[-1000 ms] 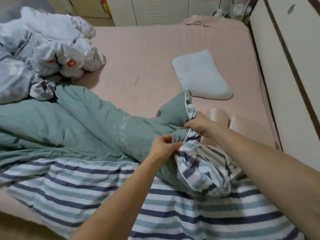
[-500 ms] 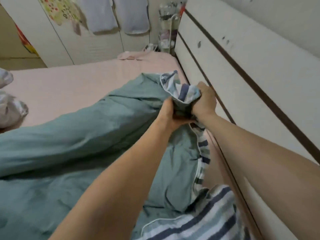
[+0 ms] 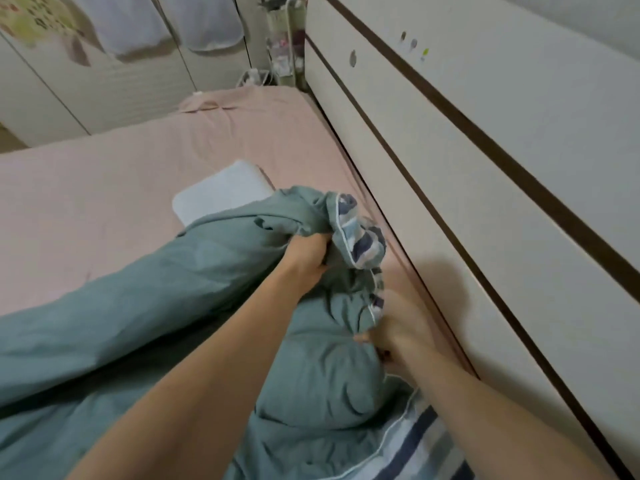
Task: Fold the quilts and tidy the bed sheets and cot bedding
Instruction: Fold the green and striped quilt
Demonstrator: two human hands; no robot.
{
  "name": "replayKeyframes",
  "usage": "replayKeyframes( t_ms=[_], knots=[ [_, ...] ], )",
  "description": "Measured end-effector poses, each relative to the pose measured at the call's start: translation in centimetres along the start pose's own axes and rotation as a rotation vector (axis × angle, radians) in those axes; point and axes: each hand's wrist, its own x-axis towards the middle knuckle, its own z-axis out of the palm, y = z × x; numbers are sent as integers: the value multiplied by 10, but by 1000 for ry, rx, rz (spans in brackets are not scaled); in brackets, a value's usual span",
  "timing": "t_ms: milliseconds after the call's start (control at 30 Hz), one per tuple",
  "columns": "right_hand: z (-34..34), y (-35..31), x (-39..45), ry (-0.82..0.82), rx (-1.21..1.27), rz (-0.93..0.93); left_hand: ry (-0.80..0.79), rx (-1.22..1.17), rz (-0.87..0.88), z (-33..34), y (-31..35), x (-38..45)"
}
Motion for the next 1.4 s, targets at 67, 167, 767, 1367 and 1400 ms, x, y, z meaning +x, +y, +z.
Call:
replayKeyframes(
  t_ms=[67,167,767,1367,1400],
  knots=[
    [-17,-7,16,283,93,-14,47,185,41,-15,-19,5],
    [-49,-46,25,476,304,-133,163,347,37,-28,-41,9],
    [-95,11,37,195,-249,-372,131,844,-119,-2,-104,4],
    [-105,71,-14,777,-855,-717,203,1588,270,36,-156,-58],
    [-102,75,-11,787,-869,-696,233,1594,252,39,-160,-54]
  ],
)
